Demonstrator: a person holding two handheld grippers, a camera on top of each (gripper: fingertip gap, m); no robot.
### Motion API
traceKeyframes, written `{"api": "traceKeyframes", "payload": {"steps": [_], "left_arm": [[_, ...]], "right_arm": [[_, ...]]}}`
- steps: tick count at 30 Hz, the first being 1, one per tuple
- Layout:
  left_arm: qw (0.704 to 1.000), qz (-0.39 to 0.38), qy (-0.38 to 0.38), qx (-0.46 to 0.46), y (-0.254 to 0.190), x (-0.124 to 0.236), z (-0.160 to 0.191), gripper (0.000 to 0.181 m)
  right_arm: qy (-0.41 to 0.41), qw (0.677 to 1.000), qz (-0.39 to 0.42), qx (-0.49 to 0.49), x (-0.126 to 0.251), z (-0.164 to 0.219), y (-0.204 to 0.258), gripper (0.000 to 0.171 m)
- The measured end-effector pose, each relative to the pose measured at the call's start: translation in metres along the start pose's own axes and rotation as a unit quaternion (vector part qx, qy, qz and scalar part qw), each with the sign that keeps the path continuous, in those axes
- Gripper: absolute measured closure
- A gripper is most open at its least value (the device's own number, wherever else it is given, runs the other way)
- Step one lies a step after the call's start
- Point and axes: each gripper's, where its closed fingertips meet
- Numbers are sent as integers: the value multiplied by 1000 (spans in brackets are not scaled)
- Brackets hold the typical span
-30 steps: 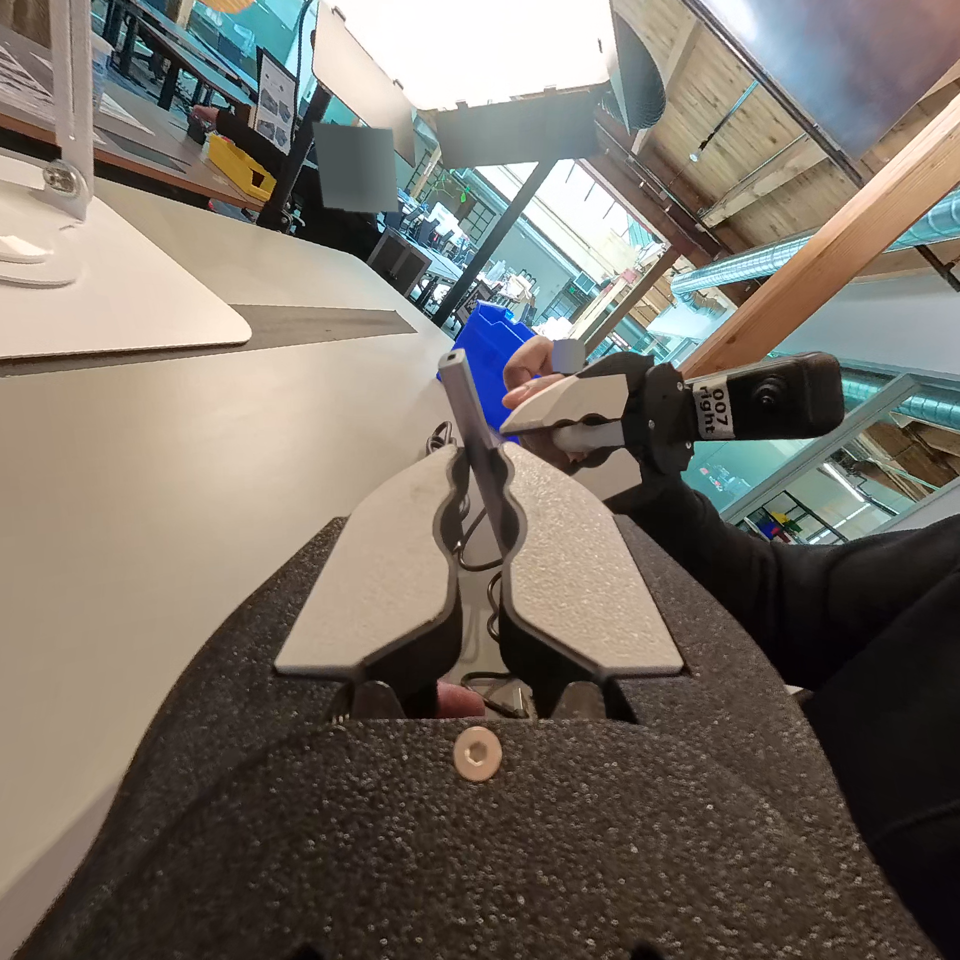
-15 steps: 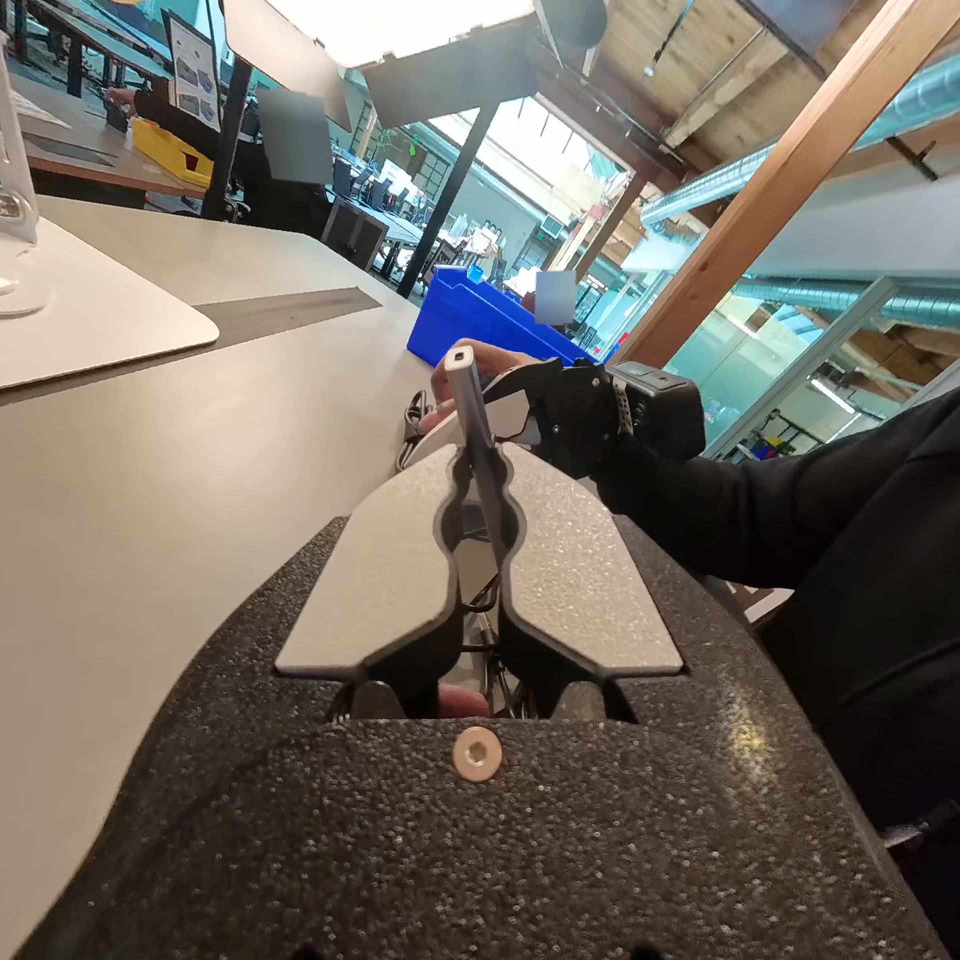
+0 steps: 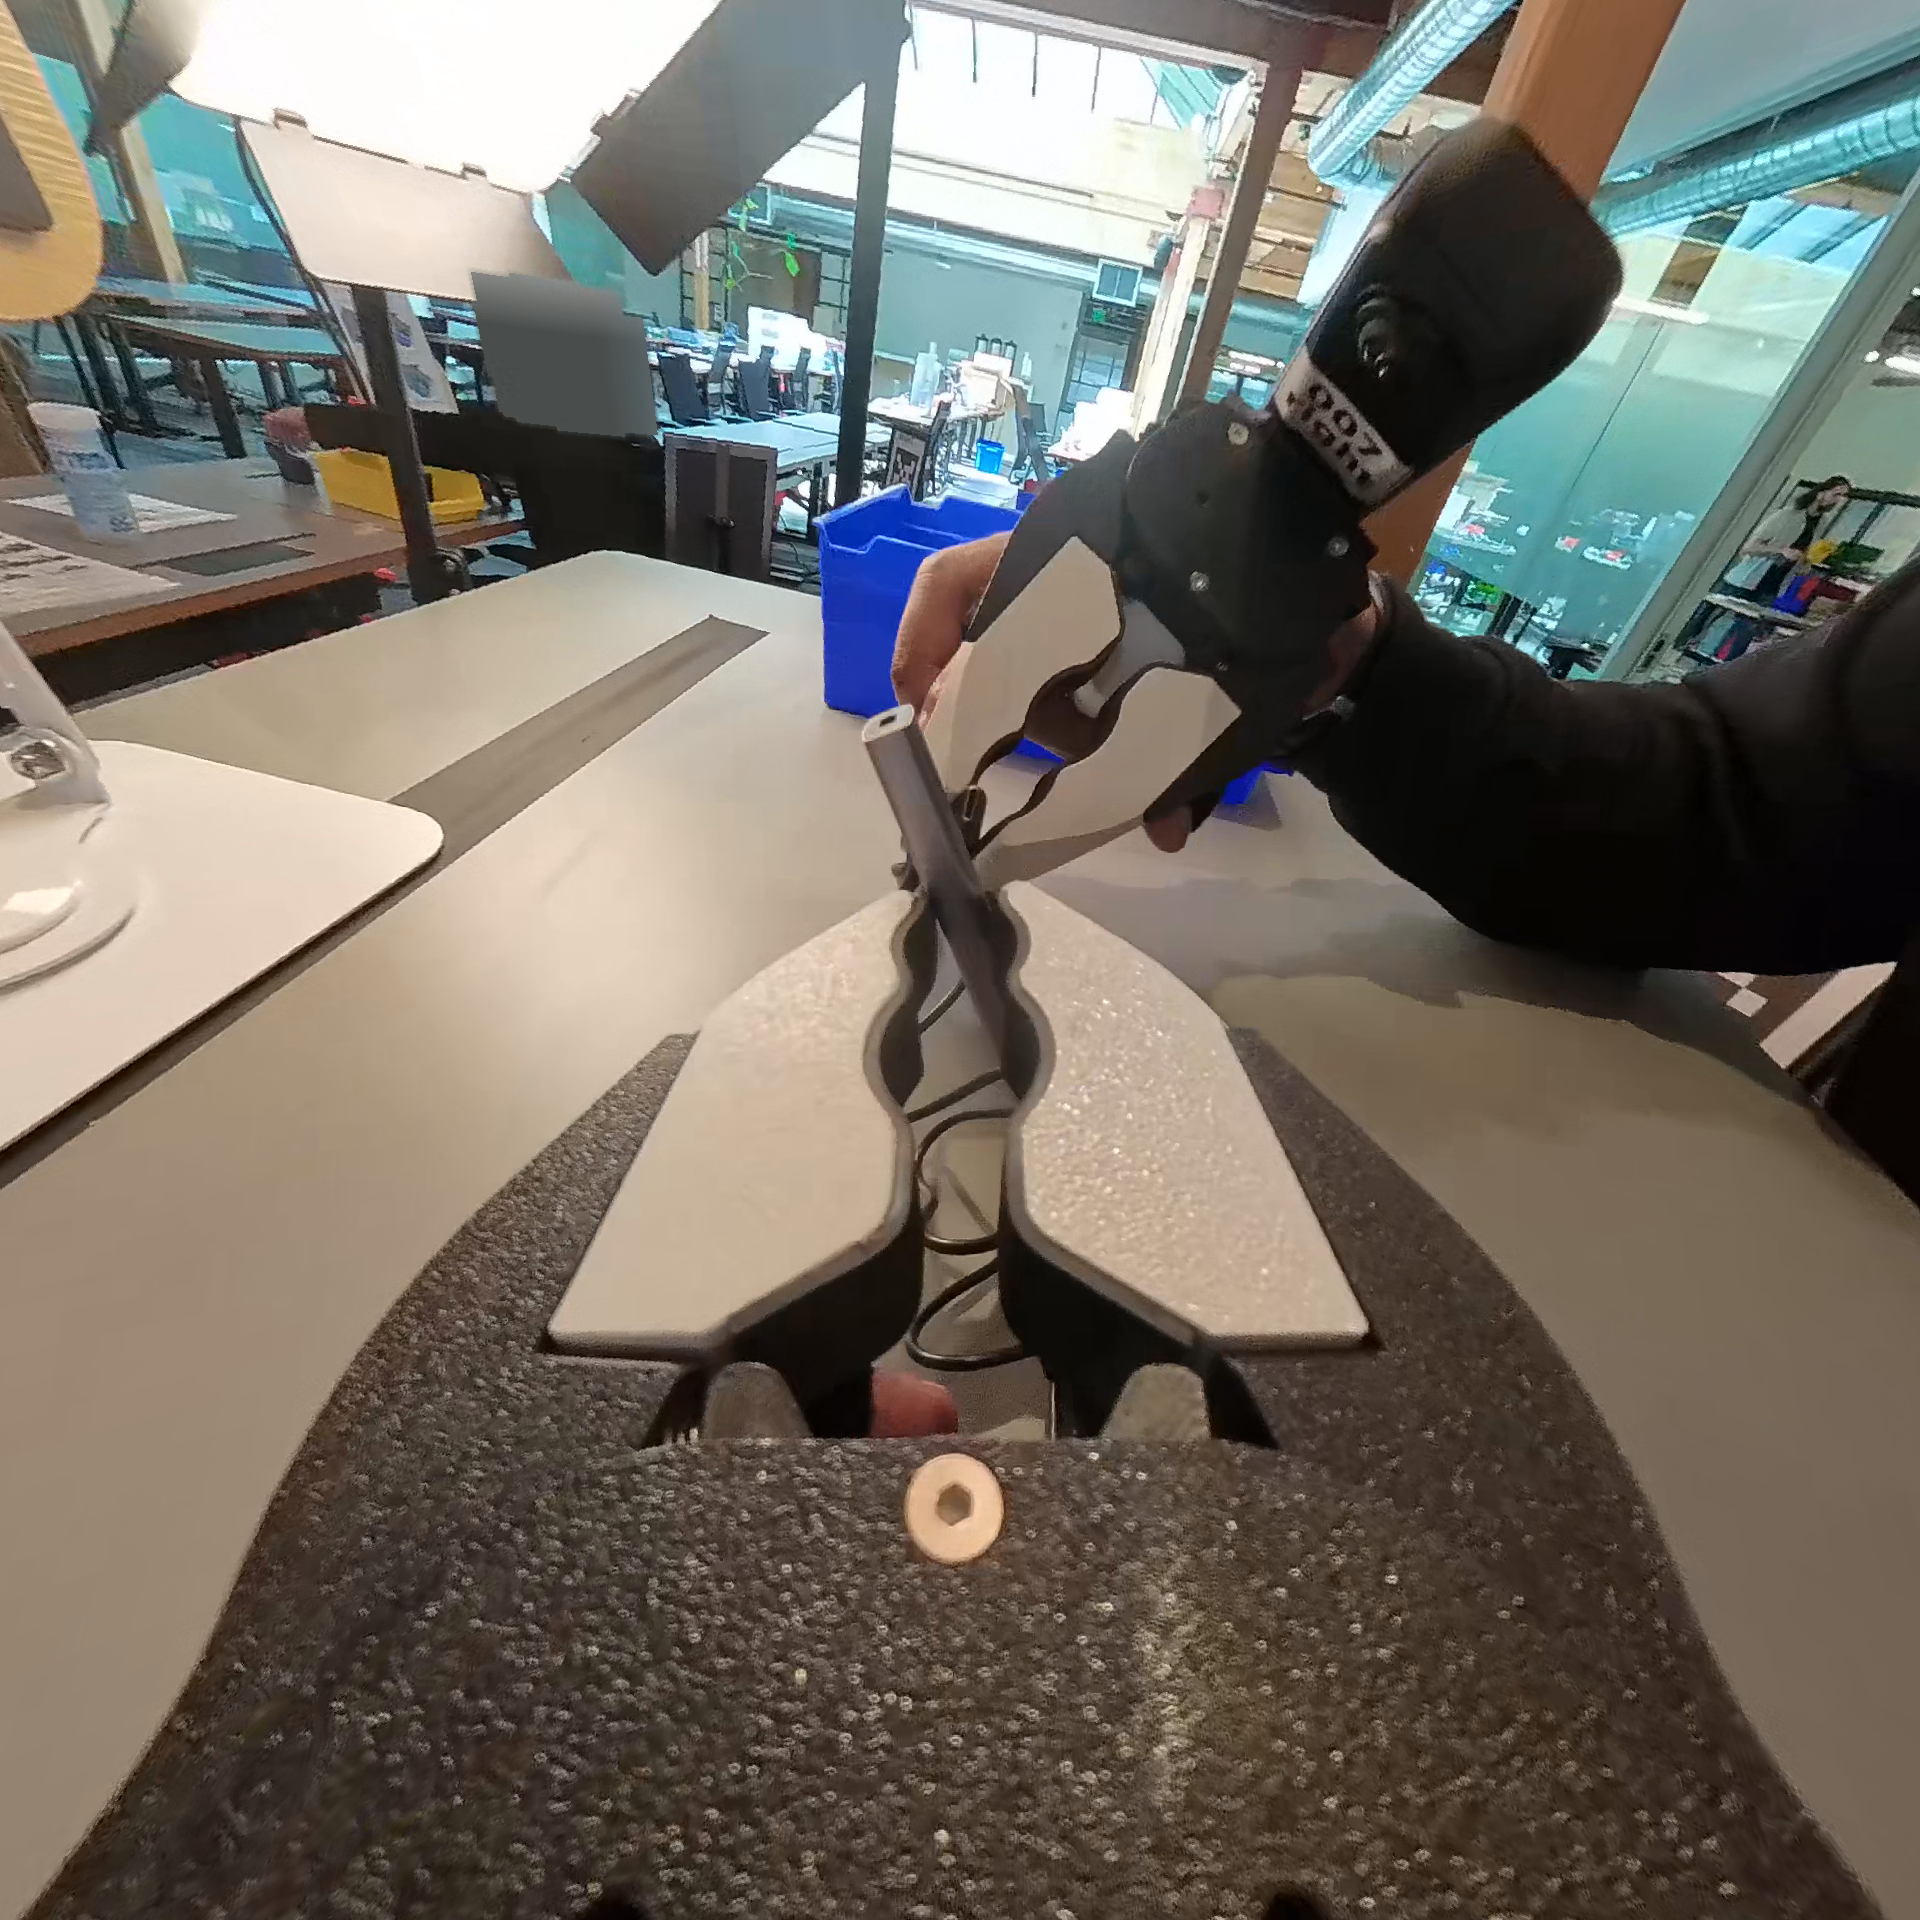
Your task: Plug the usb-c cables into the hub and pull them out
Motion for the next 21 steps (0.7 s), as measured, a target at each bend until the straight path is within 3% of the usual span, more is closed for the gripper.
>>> {"api": "traceKeyframes", "payload": {"steps": [11, 21], "left_arm": [[997, 60, 54, 5, -21, -19, 20, 170], [995, 79, 56, -11, -30, -19, 21, 171]], "right_arm": [[-7, 983, -165, -78, -3, -8, 49, 162], [-49, 963, -232, -126, 3, -17, 61, 162]]}}
Point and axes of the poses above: each gripper's, where its closed fingertips meet, x back along the fingers, z out of its underside, y = z × x across the jaws, and after that the axes turned 3 degrees about x, right-handed
